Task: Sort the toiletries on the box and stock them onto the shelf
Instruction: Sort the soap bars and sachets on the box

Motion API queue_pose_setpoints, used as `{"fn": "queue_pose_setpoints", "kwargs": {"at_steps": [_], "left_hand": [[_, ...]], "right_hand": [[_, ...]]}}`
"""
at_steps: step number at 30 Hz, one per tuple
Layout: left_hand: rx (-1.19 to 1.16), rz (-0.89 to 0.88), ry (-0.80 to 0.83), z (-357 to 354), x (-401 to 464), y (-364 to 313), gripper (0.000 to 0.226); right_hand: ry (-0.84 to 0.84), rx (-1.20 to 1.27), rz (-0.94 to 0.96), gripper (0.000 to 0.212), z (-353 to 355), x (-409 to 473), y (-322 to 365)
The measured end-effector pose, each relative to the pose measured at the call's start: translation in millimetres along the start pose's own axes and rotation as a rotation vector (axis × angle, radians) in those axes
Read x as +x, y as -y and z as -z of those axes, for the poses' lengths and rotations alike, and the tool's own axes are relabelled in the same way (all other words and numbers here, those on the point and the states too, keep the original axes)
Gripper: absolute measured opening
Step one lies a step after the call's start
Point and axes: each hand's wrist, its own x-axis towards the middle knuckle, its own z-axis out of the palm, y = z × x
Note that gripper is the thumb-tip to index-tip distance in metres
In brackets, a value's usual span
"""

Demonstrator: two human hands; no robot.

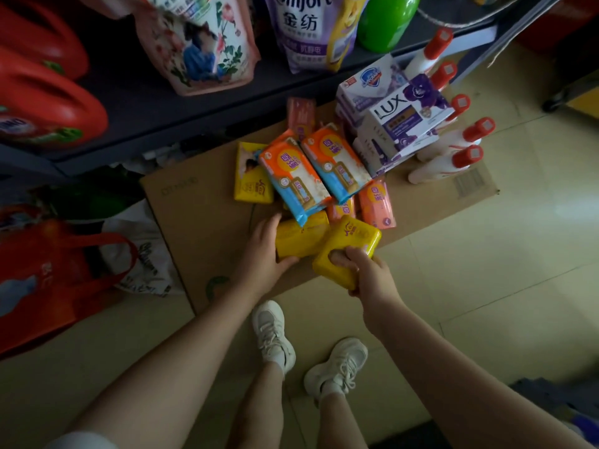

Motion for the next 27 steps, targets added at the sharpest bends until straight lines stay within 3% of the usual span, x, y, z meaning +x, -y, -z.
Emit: {"fn": "queue_pose_setpoints", "kwargs": {"at_steps": [3,6,8,10,12,14,16,20,23,27], "left_hand": [[-0.205,0.026,-0.003,4.7,-2.3,2.0,0.071],[-0.418,0.088,-0.168,26.7,-9.5,-5.4,0.034],[-0.629,0.147,-0.095,46.6,-10.6,-15.1,0.021],[-0.767,0.173,0.033,62.6,-6.1,-14.9,0.033],[-0.755,0.196,0.021,74.9,4.0,-5.4,0.053],[-0.756,0.226,-0.070,86.6,15.4,5.0,0.044],[-0.729,0.244,-0.132,94.6,27.2,12.8,0.031],[-0.618,0.312,-0.227,90.4,49.3,19.5,0.024],[-0.617,0.375,-0.288,81.0,57.7,19.9,0.040],[-0.551,0.375,-0.347,72.4,64.0,10.1,0.036]], "right_hand": [[0.117,-0.033,0.156,0.027,1.2,-14.2,4.5],[0.269,-0.094,0.239,0.026,-20.4,-24.4,13.6],[0.299,-0.195,0.280,0.027,-44.6,-26.3,17.7],[0.317,-0.359,0.351,0.027,-67.7,-24.9,22.7],[0.363,-0.592,0.443,0.031,-81.9,-21.1,31.1],[0.216,-0.943,0.707,0.035,-84.7,-10.9,46.4],[-0.055,-1.091,0.941,0.037,-85.0,1.1,61.9],[-0.147,-1.234,0.835,0.041,-102.1,18.4,72.9],[-0.202,-1.264,0.750,0.062,-114.9,19.7,71.9],[-0.147,-1.228,0.683,0.085,-114.3,17.1,76.0]]}}
